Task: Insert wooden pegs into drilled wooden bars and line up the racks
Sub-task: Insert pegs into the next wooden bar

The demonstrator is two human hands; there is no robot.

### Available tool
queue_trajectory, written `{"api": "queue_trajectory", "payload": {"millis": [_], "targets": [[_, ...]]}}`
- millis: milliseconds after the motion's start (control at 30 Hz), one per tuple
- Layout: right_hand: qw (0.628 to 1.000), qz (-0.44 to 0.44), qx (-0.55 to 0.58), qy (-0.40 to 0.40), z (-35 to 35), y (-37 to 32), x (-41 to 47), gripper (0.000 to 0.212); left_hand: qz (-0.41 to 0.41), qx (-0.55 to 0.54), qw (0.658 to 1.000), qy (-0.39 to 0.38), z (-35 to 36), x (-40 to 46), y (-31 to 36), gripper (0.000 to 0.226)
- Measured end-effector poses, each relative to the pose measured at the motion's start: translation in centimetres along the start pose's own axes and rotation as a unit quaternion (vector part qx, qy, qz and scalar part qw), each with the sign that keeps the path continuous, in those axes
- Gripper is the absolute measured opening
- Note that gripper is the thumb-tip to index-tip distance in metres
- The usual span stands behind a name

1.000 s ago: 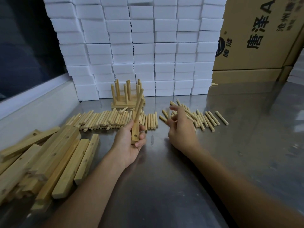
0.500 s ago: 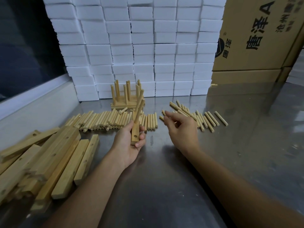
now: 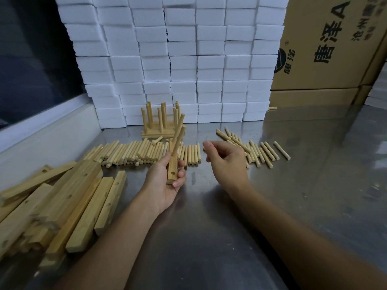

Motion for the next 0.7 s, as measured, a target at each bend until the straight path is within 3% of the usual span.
{"api": "queue_trajectory", "payload": {"millis": [133,233,333,533,700], "targets": [[0.997,0.035,0.058,-0.019,0.4,-0.1,-0.3,0.029,-0.002,0.005,1.000,0.002,0.0,-0.1,0.0,0.026],[0.995,0.063,0.072,-0.016,0.7,-0.1,-0.6,0.014,-0.001,0.007,1.000,0.003,0.1,-0.1,0.1,0.026],[0.993,0.085,0.084,-0.021,0.9,-0.4,-0.8,0.012,0.002,0.007,1.000,0.004,0.1,-0.1,0.1,0.026],[0.969,0.184,0.143,-0.084,1.9,-0.2,-1.6,0.047,0.000,0.002,1.000,0.006,0.0,-0.2,0.1,0.027],[0.967,0.157,0.170,-0.102,2.6,-0.6,-1.8,0.017,0.001,-0.004,1.000,0.005,0.1,-0.1,0.1,0.029]]}}
Point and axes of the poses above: each hand's wrist, its own x-axis towards the middle knuckle, its own z-axis out of the palm, y = z × x, the point moved 4 cm from there along x, towards the middle knuckle, and after that the axes turned 12 degrees about x, right-handed, at the moved point
